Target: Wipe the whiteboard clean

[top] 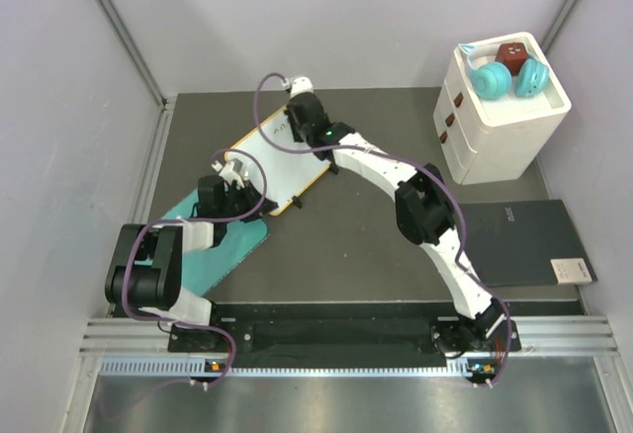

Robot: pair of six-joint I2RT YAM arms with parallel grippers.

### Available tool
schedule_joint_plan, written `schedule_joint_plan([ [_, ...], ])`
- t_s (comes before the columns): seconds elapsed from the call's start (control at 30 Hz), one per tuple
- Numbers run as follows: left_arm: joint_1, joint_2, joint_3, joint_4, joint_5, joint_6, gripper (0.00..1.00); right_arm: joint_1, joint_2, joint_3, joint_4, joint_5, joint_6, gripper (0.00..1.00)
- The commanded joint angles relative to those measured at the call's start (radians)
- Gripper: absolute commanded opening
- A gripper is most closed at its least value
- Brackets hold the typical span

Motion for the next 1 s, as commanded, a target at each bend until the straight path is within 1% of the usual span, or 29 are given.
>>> schedule_joint_plan([
  [0.0,-0.014,-0.025,-0.016,-0.024,-0.062,0.095,0.0,-0.129,0.078,0.019,-0.058,0.012,0.042,0.0],
  [0.1,-0.016,-0.026,-0.016,-0.024,-0.063,0.095,0.0,-0.165,0.081,0.02,-0.084,-0.018,0.044,0.0],
  [0.17,-0.016,-0.025,-0.016,-0.024,-0.063,0.096,0.0,-0.168,0.078,0.01,-0.089,-0.023,0.034,0.0],
  [0.23,-0.016,-0.025,-0.014,-0.024,-0.066,0.096,0.0,-0.165,0.067,-0.019,-0.081,-0.06,0.039,0.0],
  [0.3,-0.017,-0.025,-0.014,-0.026,-0.066,0.096,0.0,-0.148,0.038,-0.05,-0.045,-0.083,0.039,0.0],
  [0.33,-0.017,-0.025,-0.014,-0.026,-0.065,0.098,0.0,-0.14,0.031,-0.075,-0.038,-0.081,0.031,0.0],
  [0.47,-0.019,-0.026,-0.014,-0.027,-0.068,0.099,0.0,-0.081,-0.02,-0.084,-0.031,-0.06,0.008,0.0],
  [0.57,-0.019,-0.026,-0.014,-0.029,-0.066,0.101,0.0,-0.061,-0.057,-0.11,-0.023,-0.022,0.013,0.0],
  [0.6,-0.02,-0.026,-0.014,-0.029,-0.066,0.101,0.0,-0.048,-0.072,-0.121,-0.028,0.013,0.014,0.0],
  [0.7,-0.02,-0.026,-0.014,-0.026,-0.068,0.101,0.0,-0.036,-0.074,-0.147,-0.029,0.052,0.011,0.0],
  [0.9,-0.02,-0.026,-0.016,-0.026,-0.066,0.101,0.0,-0.033,-0.055,-0.243,-0.003,0.04,0.062,0.0],
  [0.97,-0.02,-0.028,-0.016,-0.026,-0.068,0.101,0.0,-0.039,-0.034,-0.245,-0.017,0.032,0.092,0.0],
])
